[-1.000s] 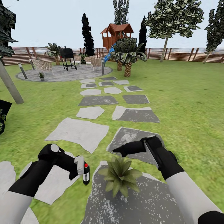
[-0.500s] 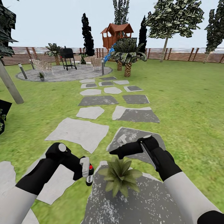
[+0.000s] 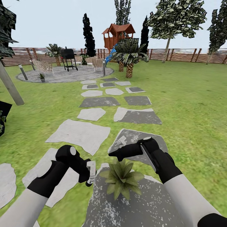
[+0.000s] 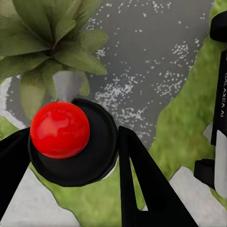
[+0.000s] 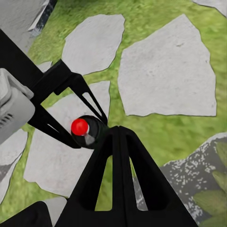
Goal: Pick up the pesticide atomizer in the garden and spray insectifuge to fully cover both potted plants in the garden.
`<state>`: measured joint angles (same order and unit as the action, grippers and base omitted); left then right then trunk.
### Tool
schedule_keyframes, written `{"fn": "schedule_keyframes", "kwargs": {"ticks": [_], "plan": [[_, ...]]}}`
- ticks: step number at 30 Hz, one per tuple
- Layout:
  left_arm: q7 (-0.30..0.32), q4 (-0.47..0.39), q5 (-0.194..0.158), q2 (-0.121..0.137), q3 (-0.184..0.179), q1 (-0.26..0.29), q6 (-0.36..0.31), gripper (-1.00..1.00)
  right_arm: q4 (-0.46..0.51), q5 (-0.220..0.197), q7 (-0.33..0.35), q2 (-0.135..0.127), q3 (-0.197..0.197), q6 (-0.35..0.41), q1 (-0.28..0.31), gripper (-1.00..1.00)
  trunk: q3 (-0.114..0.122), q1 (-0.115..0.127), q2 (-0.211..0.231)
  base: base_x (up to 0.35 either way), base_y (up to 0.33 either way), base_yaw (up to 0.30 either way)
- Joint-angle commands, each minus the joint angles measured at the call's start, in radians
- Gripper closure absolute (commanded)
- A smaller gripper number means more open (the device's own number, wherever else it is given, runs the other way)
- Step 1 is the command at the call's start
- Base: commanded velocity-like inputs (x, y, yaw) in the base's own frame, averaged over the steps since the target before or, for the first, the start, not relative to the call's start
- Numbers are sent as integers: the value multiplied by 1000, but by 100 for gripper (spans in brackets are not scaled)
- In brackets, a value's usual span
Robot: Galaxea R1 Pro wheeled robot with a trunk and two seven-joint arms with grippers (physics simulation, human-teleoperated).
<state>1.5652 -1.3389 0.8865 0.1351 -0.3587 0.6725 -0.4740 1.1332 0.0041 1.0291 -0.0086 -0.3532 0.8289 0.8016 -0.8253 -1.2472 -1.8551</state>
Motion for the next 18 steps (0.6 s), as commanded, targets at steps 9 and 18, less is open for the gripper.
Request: {"fn": "schedule_keyframes", "kwargs": {"ticks": [9, 18], "plan": [[6, 0, 11, -24, -2, 27, -11, 100, 26, -1, 3, -1, -2, 6, 1, 100, -1, 0, 0, 0, 0, 0], [6, 0, 11, -73, 0, 29, -11, 100, 28, -1, 3, -1, -4, 6, 1, 100, -1, 0, 0, 0, 0, 0]]}}
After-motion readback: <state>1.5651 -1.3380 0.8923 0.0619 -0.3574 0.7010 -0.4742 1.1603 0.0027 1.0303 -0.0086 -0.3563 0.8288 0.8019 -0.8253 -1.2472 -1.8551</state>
